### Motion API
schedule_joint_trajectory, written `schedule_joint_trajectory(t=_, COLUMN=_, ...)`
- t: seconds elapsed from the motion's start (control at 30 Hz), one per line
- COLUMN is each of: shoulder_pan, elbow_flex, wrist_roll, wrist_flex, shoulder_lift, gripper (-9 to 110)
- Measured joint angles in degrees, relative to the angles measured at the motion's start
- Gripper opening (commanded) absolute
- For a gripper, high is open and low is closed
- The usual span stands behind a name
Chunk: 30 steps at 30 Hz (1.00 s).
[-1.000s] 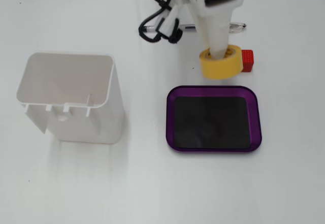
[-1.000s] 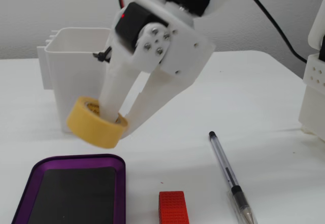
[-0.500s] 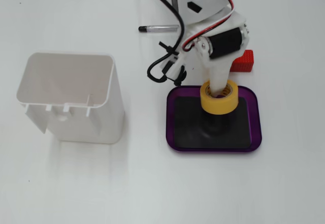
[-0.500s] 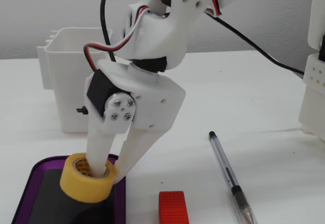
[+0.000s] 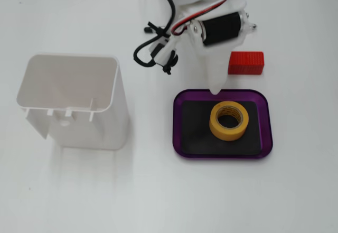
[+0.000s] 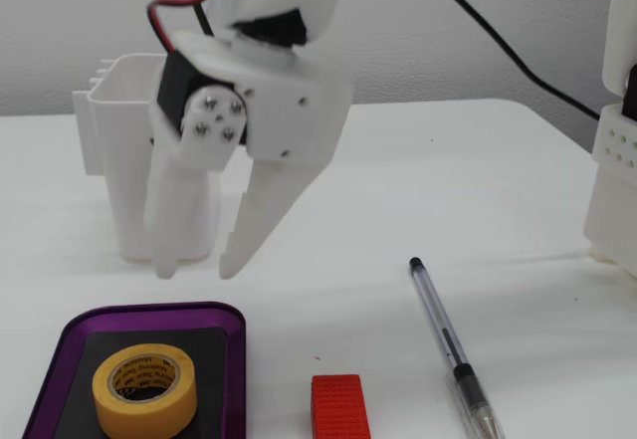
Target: Pick up the yellow tape and place it in the box.
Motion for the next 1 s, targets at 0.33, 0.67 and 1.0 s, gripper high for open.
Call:
schedule_joint_trajectory(t=0.33, shoulder_pan=0.0, elbow_flex=-7.21, wrist_roll=0.18, wrist_flex=21.01, shoulder_lift=22.5, gripper=10)
schedule_joint_trajectory(t=0.67, shoulder_pan=0.0, elbow_flex=19.42, wrist_roll=0.18, wrist_flex=22.15, shoulder_lift=54.84, gripper=10)
schedule_joint_trajectory(t=1.0, shoulder_pan=0.0, elbow_flex=60.73, wrist_roll=0.18, wrist_flex=10.02, shoulder_lift=88.77, gripper=10)
